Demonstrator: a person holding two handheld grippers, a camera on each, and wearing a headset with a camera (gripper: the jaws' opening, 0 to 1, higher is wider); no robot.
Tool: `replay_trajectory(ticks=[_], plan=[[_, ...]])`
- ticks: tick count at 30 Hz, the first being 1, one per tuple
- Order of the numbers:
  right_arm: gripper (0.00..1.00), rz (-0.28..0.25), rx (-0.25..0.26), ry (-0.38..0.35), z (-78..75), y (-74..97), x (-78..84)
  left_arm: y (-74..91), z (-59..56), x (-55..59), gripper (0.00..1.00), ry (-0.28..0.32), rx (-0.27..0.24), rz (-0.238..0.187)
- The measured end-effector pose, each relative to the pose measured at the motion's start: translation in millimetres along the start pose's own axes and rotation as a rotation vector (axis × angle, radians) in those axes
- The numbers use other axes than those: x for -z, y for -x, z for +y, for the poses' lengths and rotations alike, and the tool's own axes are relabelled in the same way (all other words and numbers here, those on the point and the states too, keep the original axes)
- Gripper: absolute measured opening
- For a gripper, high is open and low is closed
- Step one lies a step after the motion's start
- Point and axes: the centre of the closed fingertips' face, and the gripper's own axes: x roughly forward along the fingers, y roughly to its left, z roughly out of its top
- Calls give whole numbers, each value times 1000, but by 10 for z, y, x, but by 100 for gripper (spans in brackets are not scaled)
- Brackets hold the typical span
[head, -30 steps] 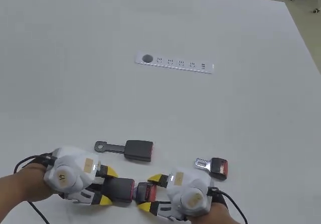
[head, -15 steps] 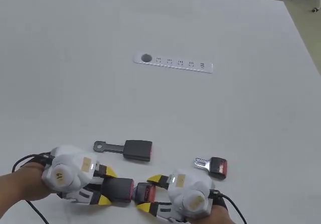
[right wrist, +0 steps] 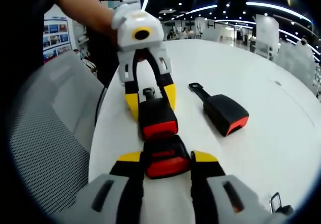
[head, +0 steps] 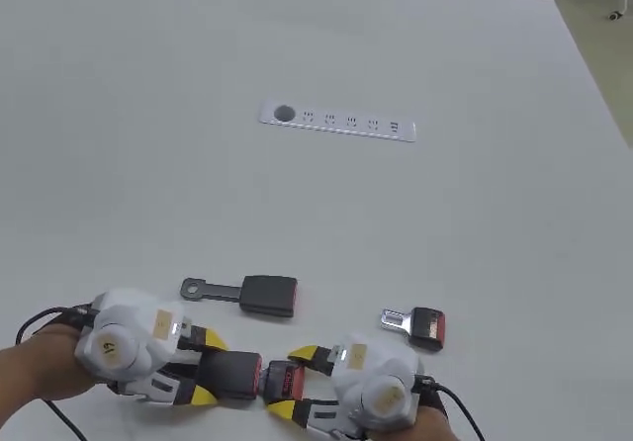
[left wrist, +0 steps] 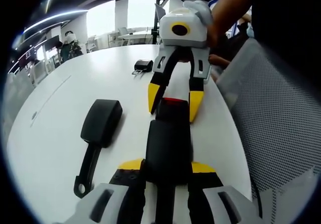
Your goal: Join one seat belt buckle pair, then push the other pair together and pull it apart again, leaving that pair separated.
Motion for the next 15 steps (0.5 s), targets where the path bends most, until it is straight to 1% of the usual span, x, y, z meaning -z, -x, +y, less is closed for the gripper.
replay_trajectory(ticks=[3, 11, 12, 14, 15], plan=[[35, 2, -1, 0, 9, 3, 4, -4, -4, 1, 33, 10, -2, -8], [35, -5, 2, 1, 21, 2, 14, -14, -14, 4, 33, 14, -11, -4], [36, -8, -2, -4, 22, 1, 11, -18, -17, 2, 33, 17, -18, -2], [37, 7, -6, 26, 33, 1, 2, -24, -19, -8, 34, 36, -21, 10], [37, 11, -7, 26, 34, -4, -2, -29, -30, -7, 34, 29, -23, 19]])
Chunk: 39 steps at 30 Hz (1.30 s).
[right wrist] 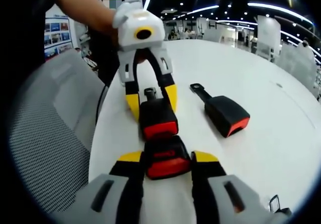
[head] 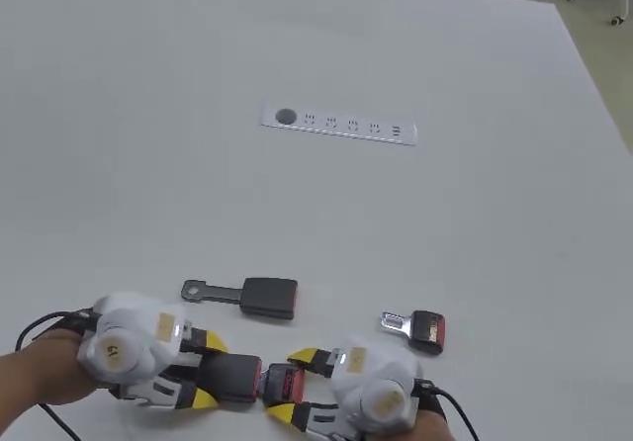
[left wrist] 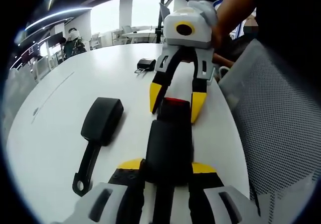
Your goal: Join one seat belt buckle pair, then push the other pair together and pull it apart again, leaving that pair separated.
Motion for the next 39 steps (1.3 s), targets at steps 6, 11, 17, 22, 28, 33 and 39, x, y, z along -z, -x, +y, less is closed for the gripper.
replay_trajectory(ticks=[6, 11, 17, 22, 28, 33, 39], plan=[[39, 26, 11, 5, 10, 24, -28, -5, -4, -28, 37, 47, -23, 47], [73, -48, 72, -56, -51, 216, -157, 95, -18, -28, 52, 135, -72, 21], [72, -16, 117, -28, -94, 491, 25, 276, -37, -109, 59, 128, -128, -29], [75, -23, 164, -55, -225, 751, 125, 358, 41, -180, 65, 124, -165, -40], [71, 60, 248, 17, -553, 1135, 333, 465, 197, -346, 71, 94, -169, -61], [73, 27, 272, -27, -814, 1371, 364, 542, 424, -492, 72, 80, -196, -73], [74, 35, 276, -34, -1022, 1547, 417, 557, 646, -595, 72, 49, -190, -65]])
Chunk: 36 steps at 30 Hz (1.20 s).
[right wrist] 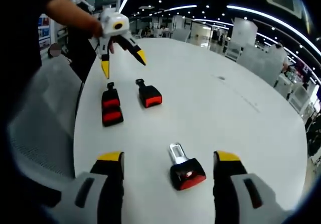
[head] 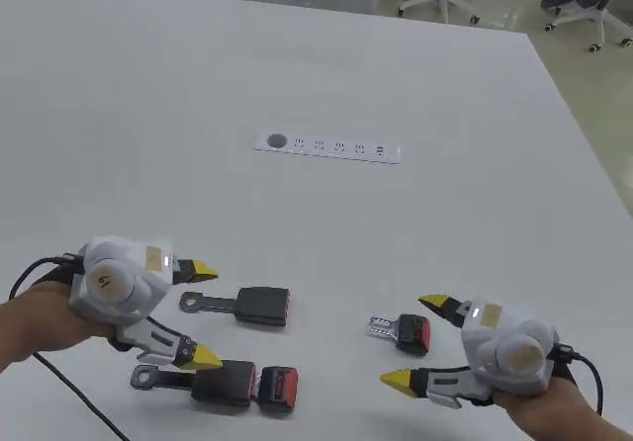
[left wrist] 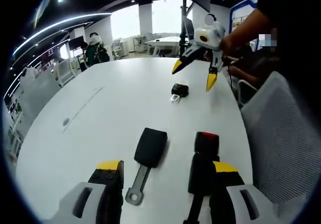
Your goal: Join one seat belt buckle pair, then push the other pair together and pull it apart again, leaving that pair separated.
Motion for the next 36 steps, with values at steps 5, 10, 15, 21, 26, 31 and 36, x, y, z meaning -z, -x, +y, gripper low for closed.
replay_trajectory(ticks=[5, 10, 15, 21, 26, 31, 36], plan=[[74, 10, -45, -46, -52, -10, 83, -90, 159, -17, 72, -12, -5, 5], [74, 34, -99, -66, -69, -65, 182, -293, 278, 52, 70, -38, -1, 37], [66, 88, -126, -59, -126, -147, 347, -485, 290, 70, 70, -46, 39, 56], [68, 110, -157, -78, -170, -223, 440, -681, 268, 76, 69, -49, 78, 74], [67, 140, -194, -77, -171, -272, 507, -763, 279, 122, 69, -34, 98, 86], [65, 136, -212, -71, -178, -297, 513, -816, 251, 150, 64, -30, 118, 100], [62, 128, -225, -47, -178, -314, 501, -835, 279, 134, 56, -32, 114, 94]])
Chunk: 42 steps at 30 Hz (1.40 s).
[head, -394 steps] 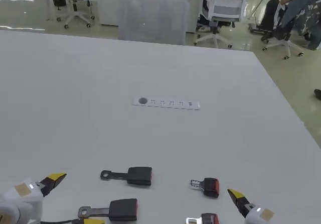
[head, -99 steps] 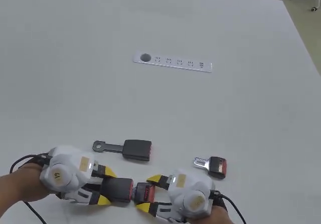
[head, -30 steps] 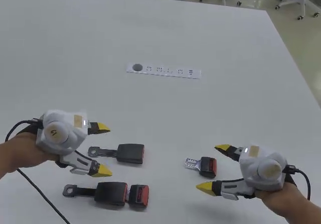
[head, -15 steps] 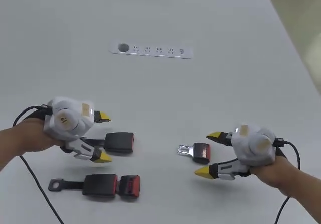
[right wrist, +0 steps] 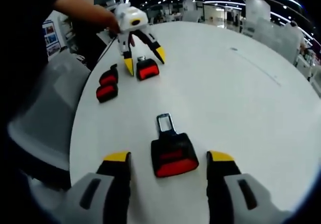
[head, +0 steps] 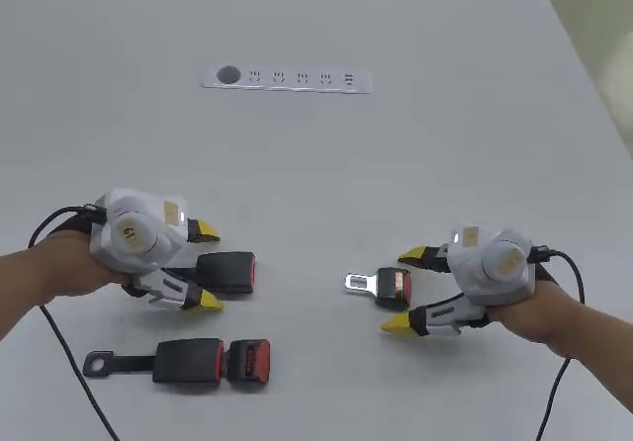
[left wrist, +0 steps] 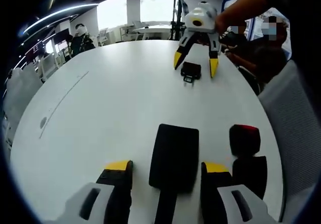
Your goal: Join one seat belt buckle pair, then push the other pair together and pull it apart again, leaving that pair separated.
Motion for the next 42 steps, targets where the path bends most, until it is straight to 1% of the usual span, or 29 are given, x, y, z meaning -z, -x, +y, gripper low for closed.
replay_trajectory(ticks=[1, 2, 3, 4, 6, 7, 9, 11, 12, 13, 14, 15, 16, 18, 19, 20, 22, 31, 37, 42], plan=[[61, -2, -8, 10, 23, -6, 8, 1, 5, 3, 53, -3, -3, 4], [61, -10, -18, 51, 37, -16, -8, 9, 14, 19, 51, -32, -7, 22], [60, -6, -21, 87, 46, -15, 2, 4, -3, -3, 50, -24, 3, 13], [59, -7, -15, 84, 46, -11, 10, -5, 2, -1, 49, -33, 5, 15], [56, -24, -17, 62, 25, 1, 7, -6, -7, 1, 48, -43, 12, 16], [52, -28, -16, 62, 8, 9, 7, -7, -14, 2, 47, -49, 17, 17], [48, -29, -12, 79, -2, 11, 26, -14, -42, 2, 44, -65, 32, 16], [45, -29, -19, 135, 13, 2, 21, -21, -51, 12, 42, -72, 39, 17], [44, -31, -18, 140, 18, 11, 34, -22, -53, 14, 42, -76, 42, 18], [41, -33, -12, 138, -5, 8, 38, -25, -64, 13, 40, -87, 50, 18], [37, -44, 6, 132, -55, 19, 40, -24, -80, 20, 38, -102, 60, 23], [37, -56, -13, 109, -42, 11, 44, -24, -74, 20, 36, -110, 58, 26], [37, -67, -11, 102, -63, 15, 51, -29, -78, 16, 35, -110, 63, 24], [37, -73, -11, 118, -57, 11, 62, -39, -89, 16, 35, -127, 69, 28], [36, -74, -12, 139, -57, 11, 61, -43, -91, 15, 35, -130, 71, 31], [36, -76, -14, 124, -64, 19, 69, -47, -93, 15, 35, -134, 75, 35], [36, -85, -21, 123, -65, 17, 76, -50, -93, 19, 35, -140, 81, 36], [36, -99, -35, 121, -33, 17, 2, -46, -80, 23, 35, -124, 88, 19], [36, -106, -46, 129, -18, -7, -14, -42, -74, 24, 35, -114, 89, 10], [36, -122, -56, 130, 28, -52, -68, -41, -75, 21, 35, -110, 92, 9]])
